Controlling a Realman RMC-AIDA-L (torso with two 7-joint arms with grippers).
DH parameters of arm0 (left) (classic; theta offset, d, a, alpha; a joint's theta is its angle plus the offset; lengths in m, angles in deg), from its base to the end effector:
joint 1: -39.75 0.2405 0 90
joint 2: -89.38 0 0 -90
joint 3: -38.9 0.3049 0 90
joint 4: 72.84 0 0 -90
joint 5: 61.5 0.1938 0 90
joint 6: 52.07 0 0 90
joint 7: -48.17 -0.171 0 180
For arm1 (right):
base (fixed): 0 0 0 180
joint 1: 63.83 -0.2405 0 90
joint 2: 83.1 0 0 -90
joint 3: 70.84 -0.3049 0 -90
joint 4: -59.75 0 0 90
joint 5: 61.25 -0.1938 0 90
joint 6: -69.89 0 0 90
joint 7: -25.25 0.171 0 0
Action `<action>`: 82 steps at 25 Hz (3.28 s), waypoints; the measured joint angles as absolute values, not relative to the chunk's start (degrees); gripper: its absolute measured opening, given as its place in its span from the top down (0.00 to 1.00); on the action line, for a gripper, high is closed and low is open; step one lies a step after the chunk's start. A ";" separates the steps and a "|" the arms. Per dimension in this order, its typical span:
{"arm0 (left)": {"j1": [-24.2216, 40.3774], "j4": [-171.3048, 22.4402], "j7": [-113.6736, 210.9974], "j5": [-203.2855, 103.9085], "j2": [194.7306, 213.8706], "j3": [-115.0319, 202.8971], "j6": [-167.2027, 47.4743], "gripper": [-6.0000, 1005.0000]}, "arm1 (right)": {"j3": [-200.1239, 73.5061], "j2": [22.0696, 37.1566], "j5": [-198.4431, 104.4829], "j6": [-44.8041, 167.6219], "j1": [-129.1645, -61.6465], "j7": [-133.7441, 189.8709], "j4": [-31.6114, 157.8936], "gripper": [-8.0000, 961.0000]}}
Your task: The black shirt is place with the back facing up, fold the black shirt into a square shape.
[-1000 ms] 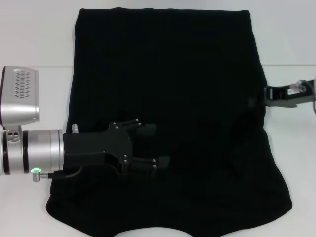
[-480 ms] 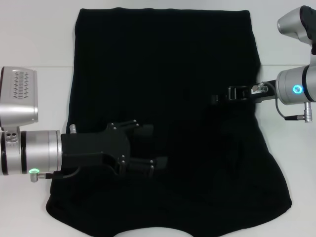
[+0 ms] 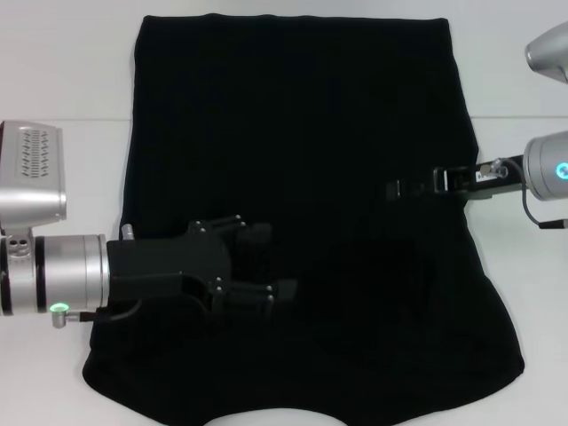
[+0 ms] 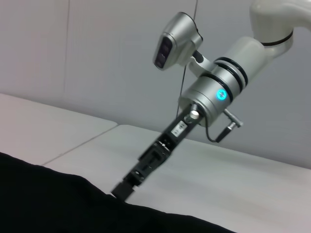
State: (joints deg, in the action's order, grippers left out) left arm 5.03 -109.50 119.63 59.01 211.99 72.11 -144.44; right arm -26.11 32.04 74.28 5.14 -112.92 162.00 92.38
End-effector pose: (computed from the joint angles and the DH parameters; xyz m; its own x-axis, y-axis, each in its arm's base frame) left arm -0.2473 0.3491 -0.0708 0.8273 0.2190 0.5174 0.3259 -0.9372 -0.1244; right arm 0.2528 0.4640 -0.0461 0.4104 -0.8375 -0.3607 -0.9099 -0.3502 -0.2223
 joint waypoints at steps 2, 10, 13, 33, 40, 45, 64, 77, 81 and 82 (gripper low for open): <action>5.07 -109.50 119.71 59.00 211.99 71.59 -144.44 0.13 | -25.87 31.85 74.44 2.86 -112.64 162.00 91.83 0.32; 8.52 -113.91 122.26 59.47 211.15 70.48 -145.90 0.13 | -25.10 32.63 74.57 -2.91 -111.94 160.29 91.42 0.16; 10.53 -115.70 123.40 59.53 211.05 67.73 -145.76 0.13 | -24.98 32.98 71.34 -6.68 -112.53 156.68 89.50 0.17; 15.87 -120.04 125.15 64.14 210.58 55.19 -147.34 0.14 | -26.48 32.51 58.89 -8.14 -106.93 146.24 89.31 0.24; 18.02 -124.21 129.62 70.76 210.58 54.59 -148.22 0.14 | -26.40 32.78 59.02 -5.18 -106.31 141.54 89.35 0.24; 19.45 -126.51 132.18 73.67 210.87 54.03 -149.36 0.14 | -26.25 34.00 58.89 -8.91 -107.04 134.49 89.36 0.24; 18.24 -127.47 119.11 77.68 213.00 55.67 -148.29 0.14 | -26.54 35.45 58.09 -6.23 -109.78 133.31 89.36 0.24; 18.95 -127.94 115.31 78.17 213.28 59.71 -144.62 0.14 | -26.36 35.59 53.32 -4.06 -109.94 133.34 88.83 0.24; 18.76 -127.70 115.22 78.20 213.40 60.89 -143.66 0.14 | -26.40 35.64 53.27 -3.98 -110.01 133.35 88.95 0.24; 18.70 -127.69 115.21 78.21 213.41 60.96 -143.63 0.15 | -26.46 35.64 53.27 -3.98 -110.02 133.35 88.99 0.24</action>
